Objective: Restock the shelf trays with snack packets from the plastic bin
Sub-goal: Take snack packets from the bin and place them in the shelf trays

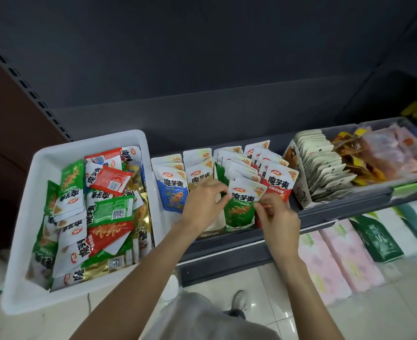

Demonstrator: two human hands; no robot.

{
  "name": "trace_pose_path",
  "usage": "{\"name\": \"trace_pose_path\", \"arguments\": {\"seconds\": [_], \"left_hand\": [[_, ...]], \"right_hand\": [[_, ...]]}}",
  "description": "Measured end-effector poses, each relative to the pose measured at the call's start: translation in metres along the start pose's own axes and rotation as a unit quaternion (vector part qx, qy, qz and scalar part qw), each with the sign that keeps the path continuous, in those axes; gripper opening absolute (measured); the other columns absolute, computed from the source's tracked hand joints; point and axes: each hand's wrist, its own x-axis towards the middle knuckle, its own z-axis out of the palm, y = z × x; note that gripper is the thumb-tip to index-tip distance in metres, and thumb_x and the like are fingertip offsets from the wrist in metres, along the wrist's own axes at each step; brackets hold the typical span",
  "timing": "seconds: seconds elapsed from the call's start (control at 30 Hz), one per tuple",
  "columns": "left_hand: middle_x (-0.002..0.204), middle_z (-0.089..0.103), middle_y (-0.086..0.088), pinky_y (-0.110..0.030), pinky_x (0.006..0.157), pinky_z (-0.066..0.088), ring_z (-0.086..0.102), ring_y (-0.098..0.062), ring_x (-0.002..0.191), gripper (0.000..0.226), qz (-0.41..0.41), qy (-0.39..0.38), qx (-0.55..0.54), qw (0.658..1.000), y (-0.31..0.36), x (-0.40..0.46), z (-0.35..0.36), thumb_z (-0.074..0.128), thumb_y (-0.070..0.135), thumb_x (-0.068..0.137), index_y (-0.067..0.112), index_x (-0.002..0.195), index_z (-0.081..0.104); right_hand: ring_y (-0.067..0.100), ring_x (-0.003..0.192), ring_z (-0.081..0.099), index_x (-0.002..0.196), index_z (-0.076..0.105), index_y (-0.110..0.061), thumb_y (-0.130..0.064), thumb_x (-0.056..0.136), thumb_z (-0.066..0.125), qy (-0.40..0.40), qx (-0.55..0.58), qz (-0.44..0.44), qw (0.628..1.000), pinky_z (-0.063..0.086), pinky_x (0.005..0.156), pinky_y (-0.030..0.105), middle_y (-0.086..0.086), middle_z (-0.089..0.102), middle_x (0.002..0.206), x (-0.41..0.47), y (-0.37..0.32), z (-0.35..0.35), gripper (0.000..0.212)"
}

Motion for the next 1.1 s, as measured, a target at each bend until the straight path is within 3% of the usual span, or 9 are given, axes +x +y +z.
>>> {"name": "trace_pose_path", "arguments": {"seconds": [0.1, 0.2, 0.5, 0.67, 0.73, 0.8, 0.9, 1.0, 1.1], "left_hand": [[0.088, 0.06, 0.006, -0.022, 0.07, 0.039, 0.047, -0.007, 0.082, 0.015, -0.028, 0.017, 0.016, 0.999, 0.001, 0.0, 0.003, 0.062, 0.028, 0.089, 0.016, 0.097, 0.067], [0.093, 0.06, 0.009, -0.022, 0.067, 0.048, 0.052, -0.002, 0.078, 0.019, -0.045, 0.045, -0.014, 0.998, 0.008, 0.001, 0.003, 0.06, 0.025, 0.091, 0.019, 0.109, 0.059], [0.121, 0.058, 0.001, -0.032, 0.094, 0.046, 0.048, -0.017, 0.117, 0.03, 0.009, -0.004, 0.065, 0.998, 0.003, -0.012, 0.001, 0.052, 0.022, 0.094, 0.019, 0.123, 0.058], [0.106, 0.065, 0.004, -0.029, 0.077, 0.052, 0.056, -0.011, 0.1, 0.025, 0.008, 0.083, 0.027, 0.996, 0.001, -0.028, -0.031, 0.054, 0.025, 0.091, 0.021, 0.114, 0.062], [0.091, 0.067, 0.005, -0.022, 0.069, 0.048, 0.058, -0.007, 0.084, 0.025, 0.009, 0.154, 0.02, 0.988, -0.006, -0.043, -0.051, 0.051, 0.029, 0.09, 0.018, 0.109, 0.063], [0.076, 0.061, 0.006, -0.017, 0.064, 0.041, 0.051, -0.005, 0.072, 0.024, -0.002, 0.221, 0.029, 0.975, -0.021, -0.064, -0.072, 0.05, 0.027, 0.09, 0.013, 0.103, 0.064], [0.072, 0.057, 0.005, -0.017, 0.059, 0.036, 0.049, -0.008, 0.067, 0.025, -0.067, 0.253, 0.079, 0.962, -0.059, -0.101, -0.106, 0.047, 0.029, 0.091, 0.011, 0.095, 0.062], [0.082, 0.064, -0.001, -0.032, 0.066, 0.049, 0.057, -0.021, 0.078, 0.021, -0.165, 0.183, 0.152, 0.957, -0.108, -0.137, -0.132, 0.059, 0.029, 0.085, 0.013, 0.098, 0.061], [0.106, 0.066, -0.01, -0.047, 0.087, 0.049, 0.058, -0.036, 0.104, 0.035, -0.247, 0.076, 0.184, 0.948, -0.144, -0.159, -0.142, 0.074, 0.023, 0.079, 0.011, 0.11, 0.064]], "right_hand": [[0.023, 0.072, 0.063, 0.085, 0.062, -0.014, -0.024, 0.087, 0.067, -0.009, -0.032, 0.003, 0.999, 0.031, 0.054, 0.021, 0.001, 0.067, 0.074, 0.002, 0.002, 0.008, 0.011], [0.027, 0.071, 0.064, 0.085, 0.063, -0.015, -0.028, 0.087, 0.067, -0.002, -0.061, 0.033, 0.998, 0.025, 0.049, 0.019, 0.004, 0.069, 0.071, 0.006, 0.005, 0.015, 0.013], [0.025, 0.071, 0.066, 0.083, 0.066, -0.018, -0.033, 0.084, 0.069, -0.005, -0.072, 0.041, 0.997, 0.035, 0.052, 0.022, -0.001, 0.069, 0.071, 0.0, 0.0, 0.01, 0.016], [0.008, 0.067, 0.061, 0.093, 0.062, -0.018, -0.037, 0.087, 0.065, 0.033, 0.082, -0.033, 0.995, 0.053, 0.066, 0.036, -0.014, 0.062, 0.075, -0.007, -0.029, -0.018, 0.02], [0.001, 0.069, 0.057, 0.098, 0.061, -0.017, -0.033, 0.089, 0.062, 0.021, 0.111, -0.094, 0.989, 0.05, 0.071, 0.022, -0.015, 0.062, 0.079, -0.006, -0.051, -0.022, 0.019], [-0.004, 0.074, 0.056, 0.101, 0.062, -0.015, -0.027, 0.089, 0.061, -0.02, 0.145, -0.136, 0.98, 0.042, 0.066, 0.005, -0.014, 0.062, 0.082, -0.005, -0.077, -0.017, 0.017], [-0.002, 0.073, 0.06, 0.106, 0.06, -0.02, -0.027, 0.09, 0.059, -0.119, 0.164, -0.194, 0.96, 0.046, 0.064, 0.008, -0.014, 0.066, 0.085, -0.005, -0.117, 0.007, 0.018], [0.005, 0.083, 0.063, 0.111, 0.062, -0.018, -0.02, 0.089, 0.061, -0.246, 0.114, -0.272, 0.923, 0.053, 0.07, 0.021, -0.007, 0.069, 0.096, -0.008, -0.157, 0.048, 0.022], [0.014, 0.105, 0.059, 0.118, 0.061, -0.018, -0.02, 0.093, 0.056, -0.35, 0.023, -0.354, 0.867, 0.051, 0.084, 0.033, -0.002, 0.064, 0.118, -0.012, -0.19, 0.102, 0.025]]}}
